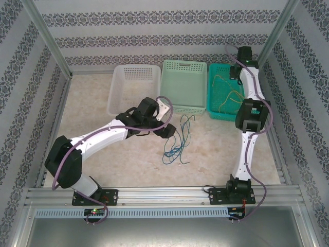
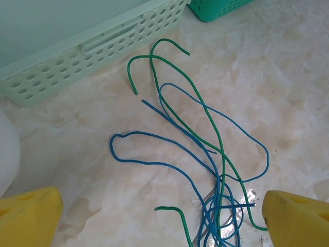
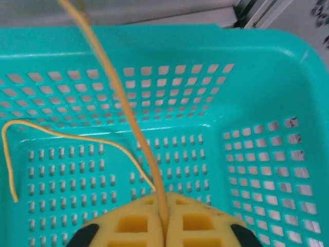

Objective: Untangle the cables

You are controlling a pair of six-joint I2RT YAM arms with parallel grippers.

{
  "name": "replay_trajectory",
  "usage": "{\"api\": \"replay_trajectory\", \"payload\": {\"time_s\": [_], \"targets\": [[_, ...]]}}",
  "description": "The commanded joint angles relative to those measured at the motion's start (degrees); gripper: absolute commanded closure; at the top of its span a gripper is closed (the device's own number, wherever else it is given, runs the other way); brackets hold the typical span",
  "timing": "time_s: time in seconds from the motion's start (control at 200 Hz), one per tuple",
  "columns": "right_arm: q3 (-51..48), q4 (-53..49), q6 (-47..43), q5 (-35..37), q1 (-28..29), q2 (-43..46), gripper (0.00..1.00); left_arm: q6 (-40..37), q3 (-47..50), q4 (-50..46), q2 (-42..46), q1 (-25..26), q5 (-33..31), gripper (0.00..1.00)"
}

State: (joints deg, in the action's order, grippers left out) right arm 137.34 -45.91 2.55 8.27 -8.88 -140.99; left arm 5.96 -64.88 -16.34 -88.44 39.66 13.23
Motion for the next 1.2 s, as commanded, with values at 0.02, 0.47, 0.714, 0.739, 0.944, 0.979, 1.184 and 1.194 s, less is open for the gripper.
{"api": "replay_trajectory", "payload": {"time_s": [0.02,0.47,0.714,0.739,0.944,0.979,1.184,1.194], "targets": [[-7.7,-0.2,-1.9,-4.5,0.6,5.2,1.00,1.0,-0.1,-0.8,0.6,-0.3,-0.2,0.00],[-40.0,12.8,-5.5,-6.0,2.6,23.6,1.00,2.1,3.3,2.3,2.6,-0.6,2.4,0.00],[-26.8,-5.0,-7.1,-6.4,3.2,11.7,1.00,2.3,3.7,1.9,3.2,-0.6,3.5,0.00],[-26.9,-5.3,-7.1,-6.3,3.3,11.3,1.00,2.3,3.8,1.9,3.2,-0.6,3.5,0.00],[-27.6,-6.8,-9.1,-3.1,5.0,8.3,1.00,2.3,4.3,1.7,3.7,-0.6,3.3,0.00],[-27.3,-7.1,-8.9,-2.5,4.9,7.8,1.00,2.3,4.3,1.7,3.6,-0.6,3.3,0.00],[-23.8,-11.1,-8.2,0.7,4.9,4.6,1.00,2.3,3.9,1.8,2.8,-0.6,4.0,0.00],[-23.5,-11.3,-8.1,1.0,4.9,4.5,1.00,2.3,3.9,1.8,2.7,-0.6,4.0,0.00]]}}
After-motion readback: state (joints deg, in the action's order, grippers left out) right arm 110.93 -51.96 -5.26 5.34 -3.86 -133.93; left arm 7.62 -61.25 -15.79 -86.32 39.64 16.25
